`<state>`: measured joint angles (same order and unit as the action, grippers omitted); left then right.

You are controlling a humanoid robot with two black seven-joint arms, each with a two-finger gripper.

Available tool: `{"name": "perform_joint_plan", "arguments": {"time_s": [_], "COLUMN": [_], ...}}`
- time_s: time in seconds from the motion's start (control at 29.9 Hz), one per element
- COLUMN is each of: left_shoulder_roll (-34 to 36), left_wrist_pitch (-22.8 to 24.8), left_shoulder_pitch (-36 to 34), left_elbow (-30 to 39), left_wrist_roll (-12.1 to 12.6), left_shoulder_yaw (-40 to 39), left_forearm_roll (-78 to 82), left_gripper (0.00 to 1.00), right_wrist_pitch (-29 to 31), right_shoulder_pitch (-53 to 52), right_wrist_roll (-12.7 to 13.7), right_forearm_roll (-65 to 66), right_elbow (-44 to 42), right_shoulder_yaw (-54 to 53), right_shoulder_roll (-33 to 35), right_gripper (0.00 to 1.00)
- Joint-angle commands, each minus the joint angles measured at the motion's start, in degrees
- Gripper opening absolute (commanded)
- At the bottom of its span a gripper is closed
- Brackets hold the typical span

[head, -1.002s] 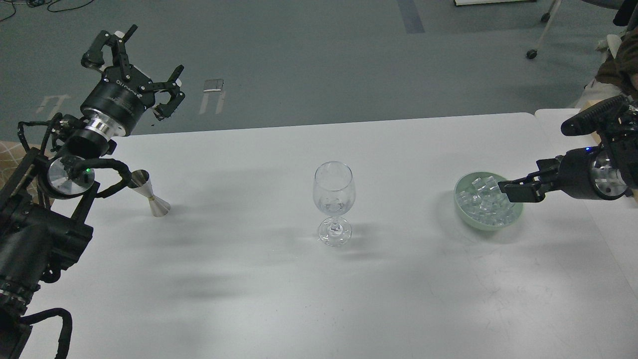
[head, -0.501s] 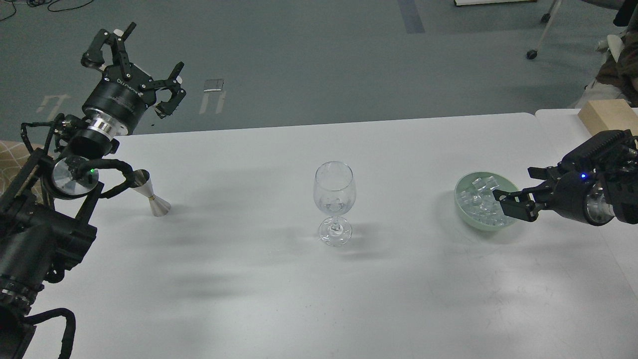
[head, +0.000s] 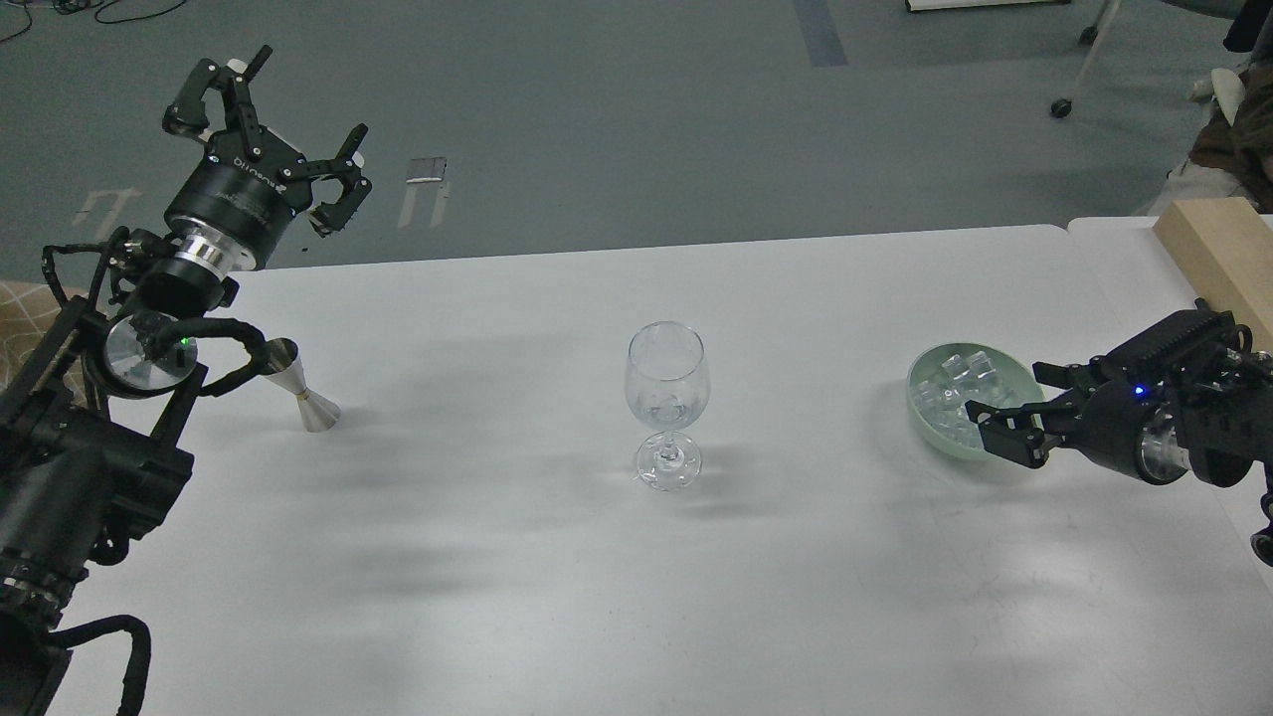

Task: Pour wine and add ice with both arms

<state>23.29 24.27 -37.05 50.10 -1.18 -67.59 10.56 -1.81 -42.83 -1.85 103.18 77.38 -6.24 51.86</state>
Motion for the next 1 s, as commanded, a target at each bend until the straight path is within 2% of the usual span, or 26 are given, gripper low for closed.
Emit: {"name": "perform_joint_plan", "arguments": {"time_s": [0.0,0.13,0.2,0.33,0.77,0.84,0.97], "left_shoulder_roll": [0.0,0.0,0.0,0.0,-0.1,-0.1,-0.1], "left_wrist_pitch": [0.0,0.0,0.0,0.0,0.0,0.0,0.0], "left_shoulder_pitch": [0.0,0.0,0.1,0.3,0.3,0.4,0.3], "left_elbow": [0.0,0.0,0.0,0.0,0.0,0.0,0.0], "left_wrist_roll": [0.0,0.0,0.0,0.0,0.0,0.0,0.0], "left_shoulder_yaw": [0.0,0.0,0.0,0.0,0.0,0.0,0.0], "left_forearm_roll": [0.0,0.0,0.0,0.0,0.0,0.0,0.0], "left_gripper": [0.98,0.98,0.98,0.98,0.98,0.98,0.98], "right_wrist_pitch": [0.0,0.0,0.0,0.0,0.3,0.5,0.6], "right_shoulder_pitch": [0.0,0.1,0.1,0.2,0.2,0.2,0.2], "right_wrist_roll": [0.0,0.1,0.1,0.2,0.8,0.8,0.8], "right_forearm_roll": [-0.1,-0.1,-0.1,-0.2,-0.3,-0.4,-0.4], "right_elbow": [-1.5,-2.7,-2.9,-3.2,-3.8,-3.8,-3.9], "right_shoulder_yaw": [0.0,0.0,0.0,0.0,0.0,0.0,0.0], "right_shoulder_roll": [-1.3,-3.1,-3.3,-3.7,-4.0,-4.1,-4.1], "right_gripper": [0.78,0.73,0.67,0.63,0.63,0.59,0.59]}}
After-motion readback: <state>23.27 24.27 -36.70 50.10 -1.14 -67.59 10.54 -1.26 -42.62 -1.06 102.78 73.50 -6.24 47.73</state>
